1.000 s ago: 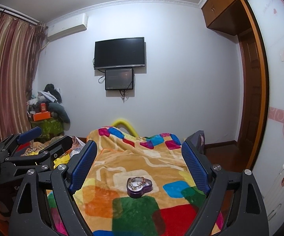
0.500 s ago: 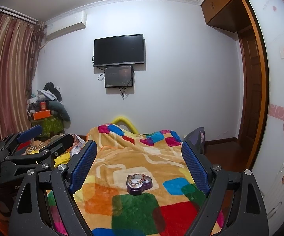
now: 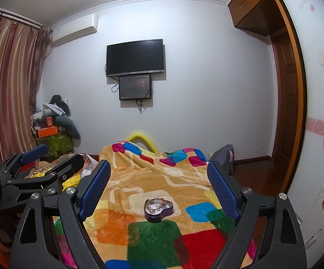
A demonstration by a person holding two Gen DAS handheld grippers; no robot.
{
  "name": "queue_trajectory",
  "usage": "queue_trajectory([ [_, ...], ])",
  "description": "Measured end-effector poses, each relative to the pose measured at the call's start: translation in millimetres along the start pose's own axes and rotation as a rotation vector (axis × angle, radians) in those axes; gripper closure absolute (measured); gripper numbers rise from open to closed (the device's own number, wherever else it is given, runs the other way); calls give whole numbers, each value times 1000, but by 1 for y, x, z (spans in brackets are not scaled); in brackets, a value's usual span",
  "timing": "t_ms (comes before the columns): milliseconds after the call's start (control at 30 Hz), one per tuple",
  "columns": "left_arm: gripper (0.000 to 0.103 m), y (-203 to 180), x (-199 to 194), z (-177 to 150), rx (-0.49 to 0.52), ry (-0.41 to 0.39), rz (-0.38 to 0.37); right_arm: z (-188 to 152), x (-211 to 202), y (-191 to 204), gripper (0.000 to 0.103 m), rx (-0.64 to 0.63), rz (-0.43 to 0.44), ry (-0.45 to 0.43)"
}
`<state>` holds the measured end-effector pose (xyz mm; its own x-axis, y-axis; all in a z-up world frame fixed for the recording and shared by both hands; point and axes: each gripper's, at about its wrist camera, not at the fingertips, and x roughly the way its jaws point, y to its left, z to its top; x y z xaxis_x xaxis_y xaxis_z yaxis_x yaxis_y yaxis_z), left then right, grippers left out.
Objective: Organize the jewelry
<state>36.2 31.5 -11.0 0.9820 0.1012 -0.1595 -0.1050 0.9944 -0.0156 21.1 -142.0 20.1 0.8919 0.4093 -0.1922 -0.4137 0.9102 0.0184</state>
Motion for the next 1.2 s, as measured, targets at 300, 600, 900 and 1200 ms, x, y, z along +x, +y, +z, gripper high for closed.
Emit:
queue_trajectory([
  [300,2,-6,-1,0,4,-5,0,2,-2,2,17,1,4,1],
  [600,1,-5,-2,1,-5,-6,-10,4,-5,2,17,7,5,-3],
  [900,1,-6,-5,3,-8,-6,-21,5,-6,-3,17,33,-2,-2],
  [1200,1,-5,-2,2,-23,3,-32,4,-3,-4,17,37,-1,-1],
])
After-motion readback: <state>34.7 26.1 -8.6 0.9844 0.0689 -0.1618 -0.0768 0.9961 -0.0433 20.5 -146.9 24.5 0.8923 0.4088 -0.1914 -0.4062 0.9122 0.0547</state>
